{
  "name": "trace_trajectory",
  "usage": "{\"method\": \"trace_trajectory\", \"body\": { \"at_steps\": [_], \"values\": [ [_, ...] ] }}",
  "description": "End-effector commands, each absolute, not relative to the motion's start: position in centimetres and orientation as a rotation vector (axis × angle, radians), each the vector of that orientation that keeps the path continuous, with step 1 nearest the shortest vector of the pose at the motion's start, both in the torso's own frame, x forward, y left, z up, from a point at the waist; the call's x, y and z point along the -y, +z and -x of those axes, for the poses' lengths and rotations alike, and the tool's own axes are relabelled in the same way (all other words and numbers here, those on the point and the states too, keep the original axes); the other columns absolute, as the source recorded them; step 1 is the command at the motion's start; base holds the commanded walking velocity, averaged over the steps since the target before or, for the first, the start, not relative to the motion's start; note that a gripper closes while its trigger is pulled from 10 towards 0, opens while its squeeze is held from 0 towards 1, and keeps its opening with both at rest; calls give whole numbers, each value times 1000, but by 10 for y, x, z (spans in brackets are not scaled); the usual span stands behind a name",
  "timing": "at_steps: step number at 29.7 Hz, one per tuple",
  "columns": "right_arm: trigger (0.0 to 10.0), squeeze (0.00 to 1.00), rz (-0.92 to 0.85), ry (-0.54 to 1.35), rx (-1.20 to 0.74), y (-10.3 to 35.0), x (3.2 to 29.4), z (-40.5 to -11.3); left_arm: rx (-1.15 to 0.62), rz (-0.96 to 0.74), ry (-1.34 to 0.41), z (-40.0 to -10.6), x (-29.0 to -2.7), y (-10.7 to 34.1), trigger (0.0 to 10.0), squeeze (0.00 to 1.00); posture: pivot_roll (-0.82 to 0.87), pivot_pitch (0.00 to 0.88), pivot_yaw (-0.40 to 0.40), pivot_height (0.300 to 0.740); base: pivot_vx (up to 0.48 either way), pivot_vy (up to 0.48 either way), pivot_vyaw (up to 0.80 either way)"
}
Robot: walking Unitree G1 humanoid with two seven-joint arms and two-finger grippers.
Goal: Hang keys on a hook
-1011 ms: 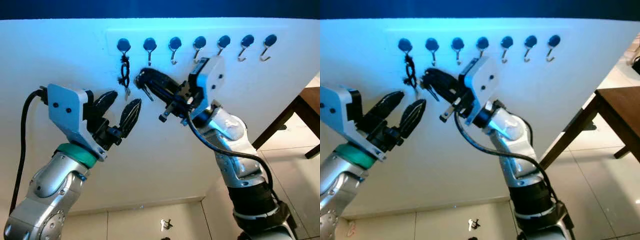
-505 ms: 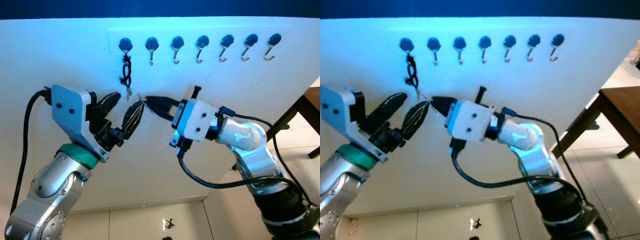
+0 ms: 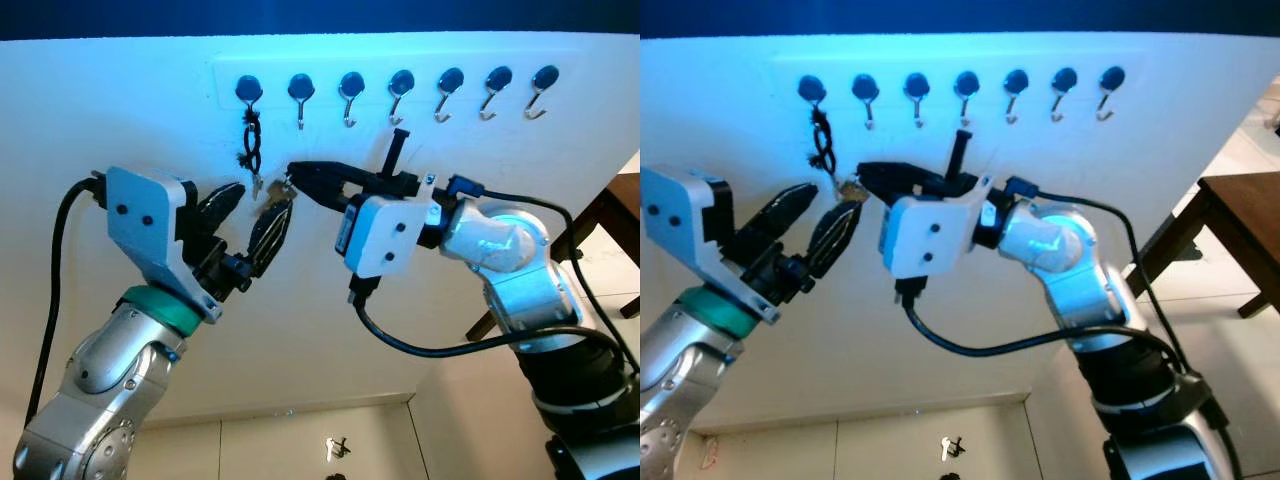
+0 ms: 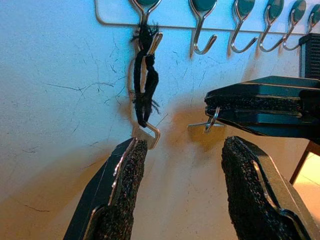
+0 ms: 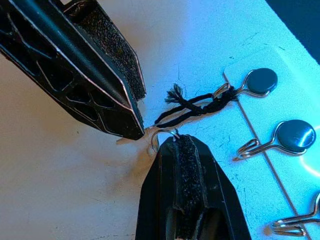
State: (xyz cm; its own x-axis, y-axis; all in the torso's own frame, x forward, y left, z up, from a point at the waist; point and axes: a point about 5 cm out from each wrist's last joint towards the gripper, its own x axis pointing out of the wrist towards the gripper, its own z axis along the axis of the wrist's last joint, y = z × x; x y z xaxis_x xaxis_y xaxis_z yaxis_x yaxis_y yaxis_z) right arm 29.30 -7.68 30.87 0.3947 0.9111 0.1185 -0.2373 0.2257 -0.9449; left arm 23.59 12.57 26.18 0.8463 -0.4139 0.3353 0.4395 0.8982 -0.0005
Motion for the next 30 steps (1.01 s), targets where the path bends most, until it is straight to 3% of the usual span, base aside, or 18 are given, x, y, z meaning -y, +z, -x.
{"method": "trace_trajectory", "body": {
  "at_steps": [1, 18, 30],
  "values": [
    [10000, 0, 1034, 947, 820, 308, 74, -291, 319, 77, -455, -237, -126, 260, 10000, 0, -57, 76, 76, 740, 0, 0, 0],
    [10000, 0, 832, 925, 800, 320, 80, -291, 319, 77, -460, -236, -125, 259, 10000, 0, -57, 66, 79, 740, 0, 0, 0],
    [10000, 0, 981, 822, 831, 344, 105, -287, 317, 84, -478, -237, -123, 259, 10000, 0, -76, 67, 89, 740, 0, 0, 0]
  ]
}}
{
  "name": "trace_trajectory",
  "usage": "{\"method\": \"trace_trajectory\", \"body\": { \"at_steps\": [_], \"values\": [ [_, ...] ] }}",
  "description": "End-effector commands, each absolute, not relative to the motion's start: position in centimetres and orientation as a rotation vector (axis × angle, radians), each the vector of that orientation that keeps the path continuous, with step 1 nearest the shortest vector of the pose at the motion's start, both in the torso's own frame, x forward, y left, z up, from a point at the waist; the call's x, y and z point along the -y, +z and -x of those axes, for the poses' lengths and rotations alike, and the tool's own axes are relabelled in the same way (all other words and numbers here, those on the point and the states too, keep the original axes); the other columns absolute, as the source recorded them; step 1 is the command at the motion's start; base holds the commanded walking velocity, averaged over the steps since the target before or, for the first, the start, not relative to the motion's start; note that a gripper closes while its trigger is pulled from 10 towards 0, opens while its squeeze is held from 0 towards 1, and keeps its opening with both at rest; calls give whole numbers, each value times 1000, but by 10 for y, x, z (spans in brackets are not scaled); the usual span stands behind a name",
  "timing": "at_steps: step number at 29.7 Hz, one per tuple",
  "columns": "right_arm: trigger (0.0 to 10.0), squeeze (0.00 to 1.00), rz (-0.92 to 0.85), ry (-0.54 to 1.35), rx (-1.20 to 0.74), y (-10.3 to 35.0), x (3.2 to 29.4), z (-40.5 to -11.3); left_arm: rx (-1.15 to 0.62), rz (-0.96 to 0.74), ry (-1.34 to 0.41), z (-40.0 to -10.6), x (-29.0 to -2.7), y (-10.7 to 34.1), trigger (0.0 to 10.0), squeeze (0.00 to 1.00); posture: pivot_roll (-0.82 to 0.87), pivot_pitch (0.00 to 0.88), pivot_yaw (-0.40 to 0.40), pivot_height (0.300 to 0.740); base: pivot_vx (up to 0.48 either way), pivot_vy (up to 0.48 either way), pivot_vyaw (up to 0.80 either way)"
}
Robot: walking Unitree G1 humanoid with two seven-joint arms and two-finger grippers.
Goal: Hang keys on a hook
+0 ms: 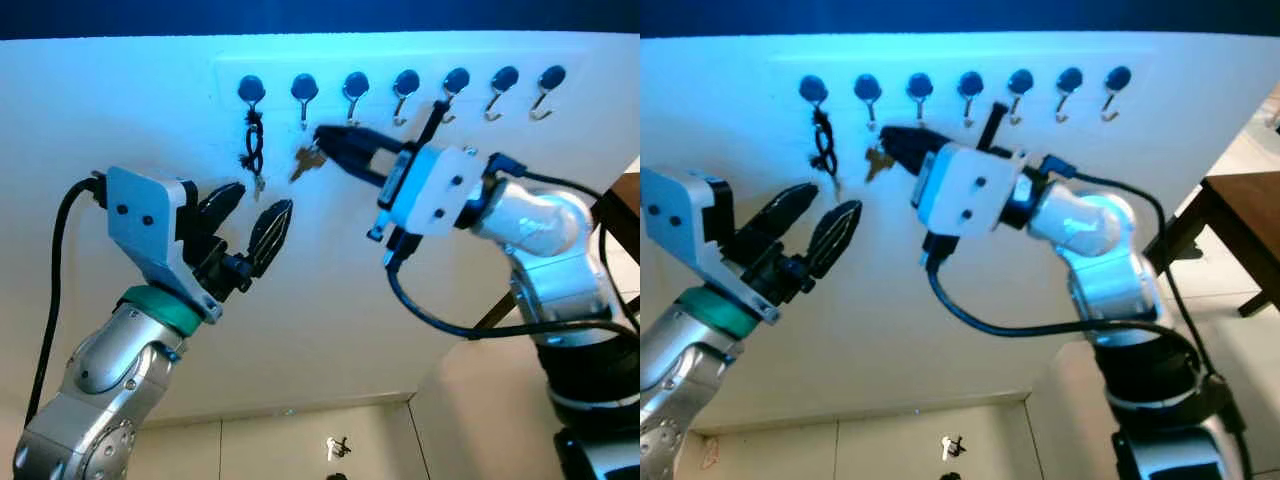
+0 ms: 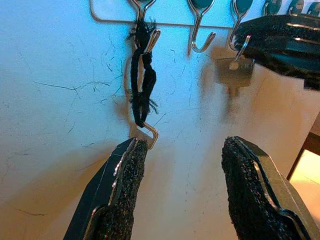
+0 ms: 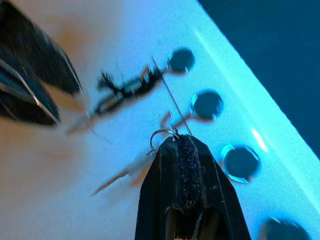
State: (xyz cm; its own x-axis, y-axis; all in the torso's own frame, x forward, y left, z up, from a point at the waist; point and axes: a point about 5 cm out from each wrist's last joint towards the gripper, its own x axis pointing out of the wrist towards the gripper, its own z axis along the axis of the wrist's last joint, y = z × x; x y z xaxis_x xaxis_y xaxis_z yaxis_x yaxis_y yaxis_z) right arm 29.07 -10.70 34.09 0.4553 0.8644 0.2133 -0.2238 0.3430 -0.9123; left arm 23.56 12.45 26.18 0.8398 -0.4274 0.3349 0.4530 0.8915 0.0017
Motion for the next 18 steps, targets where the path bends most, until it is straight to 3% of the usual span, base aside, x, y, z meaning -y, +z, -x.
{"method": "trace_trajectory", "body": {
  "at_steps": [1, 18],
  "values": [
    [10000, 0, 1019, 806, 821, 345, 109, -288, 317, 85, -481, -237, -123, 259, 10000, 0, -81, 68, 93, 740, 0, 0, 0],
    [10000, 0, 951, 810, 895, 355, 95, -291, 320, 85, -482, -238, -121, 260, 10000, 0, -78, 71, 89, 740, 0, 0, 0]
  ]
}}
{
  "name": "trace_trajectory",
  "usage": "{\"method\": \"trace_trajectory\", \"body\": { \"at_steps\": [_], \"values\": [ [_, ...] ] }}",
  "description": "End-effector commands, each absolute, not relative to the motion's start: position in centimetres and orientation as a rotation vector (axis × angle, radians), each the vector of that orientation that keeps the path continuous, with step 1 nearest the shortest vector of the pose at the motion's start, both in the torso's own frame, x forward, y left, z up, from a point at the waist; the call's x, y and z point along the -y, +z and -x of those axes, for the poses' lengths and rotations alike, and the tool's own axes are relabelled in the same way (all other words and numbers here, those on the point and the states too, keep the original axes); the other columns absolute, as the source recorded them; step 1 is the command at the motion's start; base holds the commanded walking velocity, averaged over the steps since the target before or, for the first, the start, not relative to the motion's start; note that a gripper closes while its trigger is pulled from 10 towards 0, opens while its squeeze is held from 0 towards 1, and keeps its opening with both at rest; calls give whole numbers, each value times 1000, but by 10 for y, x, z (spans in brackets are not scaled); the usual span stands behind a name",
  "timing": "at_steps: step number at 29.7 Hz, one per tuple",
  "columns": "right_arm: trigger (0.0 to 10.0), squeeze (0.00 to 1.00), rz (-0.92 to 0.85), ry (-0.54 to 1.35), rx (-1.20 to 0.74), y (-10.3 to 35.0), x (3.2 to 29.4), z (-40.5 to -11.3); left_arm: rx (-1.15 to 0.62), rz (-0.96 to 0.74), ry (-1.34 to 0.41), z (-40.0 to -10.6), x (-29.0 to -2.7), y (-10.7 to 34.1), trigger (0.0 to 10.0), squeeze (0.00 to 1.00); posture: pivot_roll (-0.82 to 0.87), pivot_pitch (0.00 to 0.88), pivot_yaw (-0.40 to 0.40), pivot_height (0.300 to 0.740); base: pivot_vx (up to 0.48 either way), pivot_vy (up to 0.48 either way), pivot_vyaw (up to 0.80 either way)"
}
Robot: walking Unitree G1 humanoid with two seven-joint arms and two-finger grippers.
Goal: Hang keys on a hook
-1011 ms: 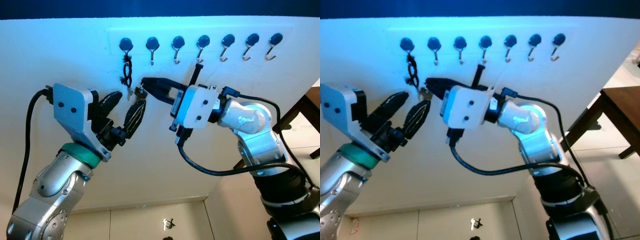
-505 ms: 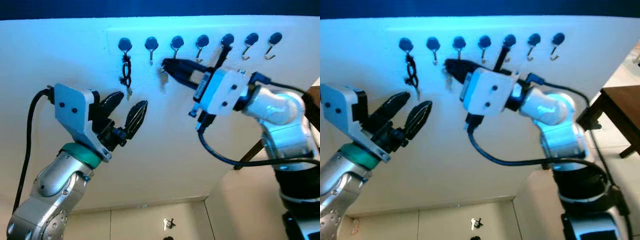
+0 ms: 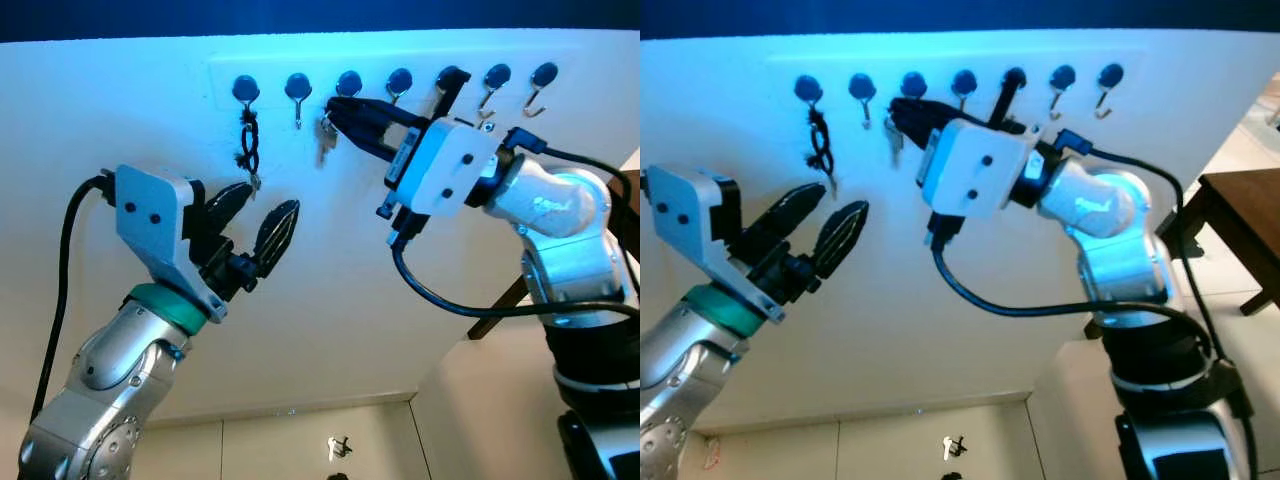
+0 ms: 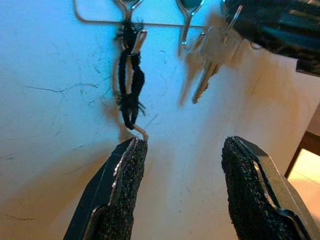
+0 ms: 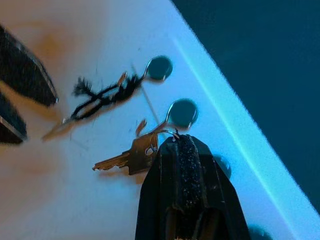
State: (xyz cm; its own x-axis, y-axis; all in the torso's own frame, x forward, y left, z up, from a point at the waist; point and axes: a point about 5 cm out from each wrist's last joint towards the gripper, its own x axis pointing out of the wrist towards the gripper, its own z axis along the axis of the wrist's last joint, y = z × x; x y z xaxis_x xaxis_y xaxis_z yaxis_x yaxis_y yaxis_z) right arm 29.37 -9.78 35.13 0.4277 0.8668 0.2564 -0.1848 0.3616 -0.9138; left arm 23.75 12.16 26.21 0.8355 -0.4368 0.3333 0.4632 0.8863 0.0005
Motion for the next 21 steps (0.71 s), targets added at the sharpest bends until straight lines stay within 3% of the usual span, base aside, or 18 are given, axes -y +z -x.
{"method": "trace_trajectory", "body": {
  "at_steps": [1, 21],
  "values": [
    [10000, 0, 949, 816, 901, 355, 93, -291, 320, 84, -481, -238, -121, 260, 10000, 0, -78, 71, 89, 740, 0, 0, 0],
    [10000, 0, 970, 901, 792, 333, 89, -302, 321, 82, -473, -237, -123, 260, 10000, 0, -62, 76, 85, 740, 0, 0, 0]
  ]
}}
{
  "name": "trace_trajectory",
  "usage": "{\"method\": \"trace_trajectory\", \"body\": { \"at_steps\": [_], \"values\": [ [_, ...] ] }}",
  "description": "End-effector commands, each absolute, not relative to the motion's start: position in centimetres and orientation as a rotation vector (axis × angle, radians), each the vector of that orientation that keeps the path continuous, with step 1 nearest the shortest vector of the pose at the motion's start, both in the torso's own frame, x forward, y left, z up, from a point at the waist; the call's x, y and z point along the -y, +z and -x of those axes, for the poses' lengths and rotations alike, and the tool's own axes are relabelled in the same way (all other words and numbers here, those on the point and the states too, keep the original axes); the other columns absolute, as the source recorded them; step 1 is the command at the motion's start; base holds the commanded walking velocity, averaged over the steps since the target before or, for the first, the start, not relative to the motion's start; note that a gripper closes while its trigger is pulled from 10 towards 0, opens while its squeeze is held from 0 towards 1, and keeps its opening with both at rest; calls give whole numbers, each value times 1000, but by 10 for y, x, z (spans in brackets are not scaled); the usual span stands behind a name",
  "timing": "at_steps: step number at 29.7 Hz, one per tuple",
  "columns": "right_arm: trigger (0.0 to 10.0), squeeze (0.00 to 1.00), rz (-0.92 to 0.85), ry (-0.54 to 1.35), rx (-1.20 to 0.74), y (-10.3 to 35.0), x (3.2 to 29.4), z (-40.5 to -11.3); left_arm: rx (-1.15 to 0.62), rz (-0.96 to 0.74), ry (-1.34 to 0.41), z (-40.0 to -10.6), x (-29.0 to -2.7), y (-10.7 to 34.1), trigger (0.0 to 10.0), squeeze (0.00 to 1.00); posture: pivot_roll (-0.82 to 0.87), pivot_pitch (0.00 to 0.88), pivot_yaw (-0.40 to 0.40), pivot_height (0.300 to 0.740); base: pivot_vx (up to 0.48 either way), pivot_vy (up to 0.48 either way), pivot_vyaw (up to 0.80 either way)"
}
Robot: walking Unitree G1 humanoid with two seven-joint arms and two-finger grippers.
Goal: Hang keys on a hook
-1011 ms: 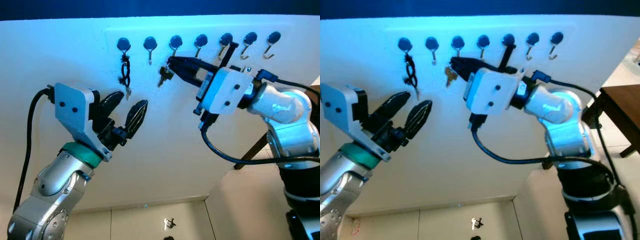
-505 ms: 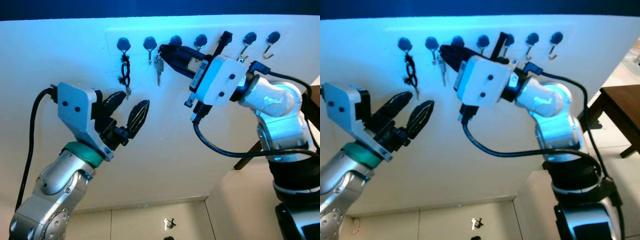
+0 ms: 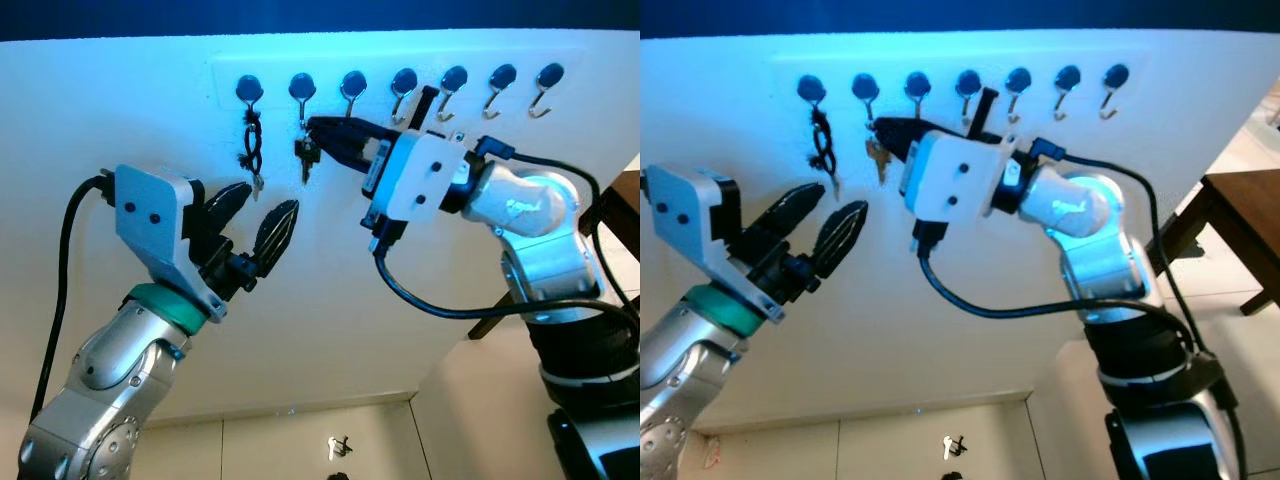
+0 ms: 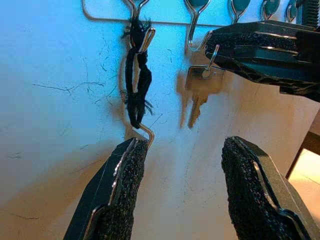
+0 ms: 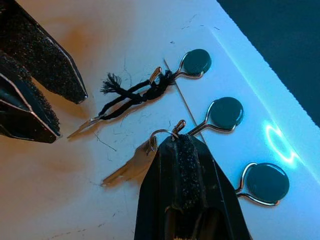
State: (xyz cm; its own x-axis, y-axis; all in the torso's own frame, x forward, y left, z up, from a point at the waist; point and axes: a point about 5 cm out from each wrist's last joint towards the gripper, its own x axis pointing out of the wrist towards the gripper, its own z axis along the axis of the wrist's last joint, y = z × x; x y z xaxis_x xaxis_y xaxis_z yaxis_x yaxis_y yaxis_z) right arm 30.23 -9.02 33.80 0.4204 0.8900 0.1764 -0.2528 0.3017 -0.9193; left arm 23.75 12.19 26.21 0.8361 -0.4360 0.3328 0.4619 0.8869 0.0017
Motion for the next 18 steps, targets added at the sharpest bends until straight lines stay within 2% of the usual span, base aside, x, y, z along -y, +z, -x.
{"method": "trace_trajectory", "body": {
  "at_steps": [1, 11, 18],
  "values": [
    [10000, 0, 971, 902, 792, 333, 89, -302, 320, 82, -473, -237, -123, 260, 10000, 0, -62, 76, 85, 740, 0, 0, 0],
    [10000, 0, 942, 915, 799, 335, 94, -293, 316, 85, -475, -238, -123, 259, 10000, 0, -73, 80, 90, 740, 0, 0, 0],
    [10000, 0, 924, 1001, 760, 328, 95, -286, 318, 87, -480, -238, -122, 260, 10000, 0, -73, 77, 91, 740, 0, 0, 0]
  ]
}}
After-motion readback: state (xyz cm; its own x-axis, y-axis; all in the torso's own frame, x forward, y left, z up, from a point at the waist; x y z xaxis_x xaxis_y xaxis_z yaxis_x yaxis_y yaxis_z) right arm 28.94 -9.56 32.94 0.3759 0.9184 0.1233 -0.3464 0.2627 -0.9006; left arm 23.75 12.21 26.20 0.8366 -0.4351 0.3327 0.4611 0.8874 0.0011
